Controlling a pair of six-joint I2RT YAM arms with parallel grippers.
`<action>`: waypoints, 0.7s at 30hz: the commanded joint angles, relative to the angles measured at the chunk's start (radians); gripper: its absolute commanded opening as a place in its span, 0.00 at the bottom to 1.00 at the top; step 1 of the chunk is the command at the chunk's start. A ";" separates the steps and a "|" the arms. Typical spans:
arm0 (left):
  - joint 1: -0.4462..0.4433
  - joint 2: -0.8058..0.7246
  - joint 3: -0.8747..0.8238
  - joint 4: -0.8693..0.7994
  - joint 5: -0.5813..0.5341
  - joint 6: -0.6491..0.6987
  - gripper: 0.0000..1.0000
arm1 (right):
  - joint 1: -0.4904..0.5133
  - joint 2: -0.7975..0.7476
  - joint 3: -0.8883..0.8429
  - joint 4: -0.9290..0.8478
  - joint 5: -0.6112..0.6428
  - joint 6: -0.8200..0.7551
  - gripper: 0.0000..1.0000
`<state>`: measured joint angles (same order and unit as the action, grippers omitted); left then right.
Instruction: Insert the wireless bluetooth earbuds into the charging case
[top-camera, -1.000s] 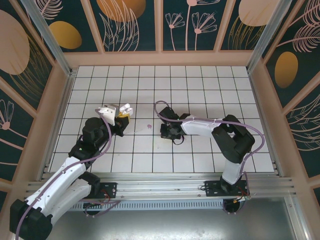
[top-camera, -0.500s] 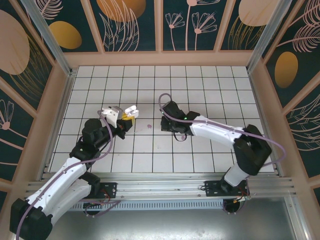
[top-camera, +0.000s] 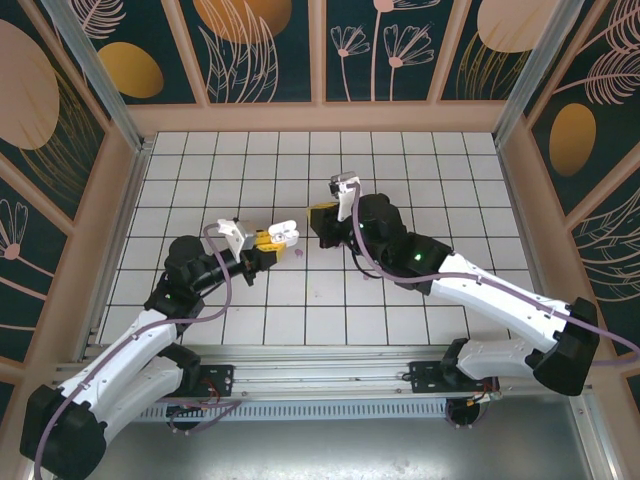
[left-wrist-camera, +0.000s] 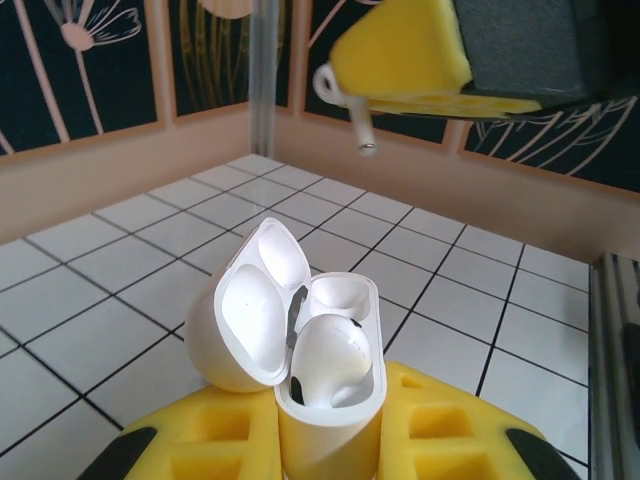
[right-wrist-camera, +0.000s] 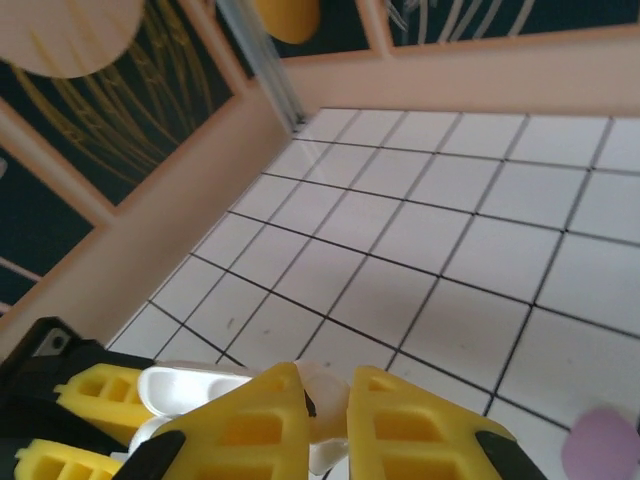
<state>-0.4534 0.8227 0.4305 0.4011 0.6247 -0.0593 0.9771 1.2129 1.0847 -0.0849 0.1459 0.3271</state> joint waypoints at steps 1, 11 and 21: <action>0.000 0.002 -0.003 0.084 0.074 0.030 0.00 | 0.006 0.002 -0.016 0.085 -0.111 -0.107 0.11; -0.001 -0.007 0.004 0.067 0.062 0.043 0.00 | 0.029 0.035 0.010 0.060 -0.181 -0.168 0.10; -0.001 0.000 0.014 0.065 0.037 0.044 0.00 | 0.053 0.071 0.016 0.011 -0.135 -0.180 0.10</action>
<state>-0.4534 0.8249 0.4301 0.4252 0.6685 -0.0330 1.0214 1.2770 1.0809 -0.0643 -0.0013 0.1684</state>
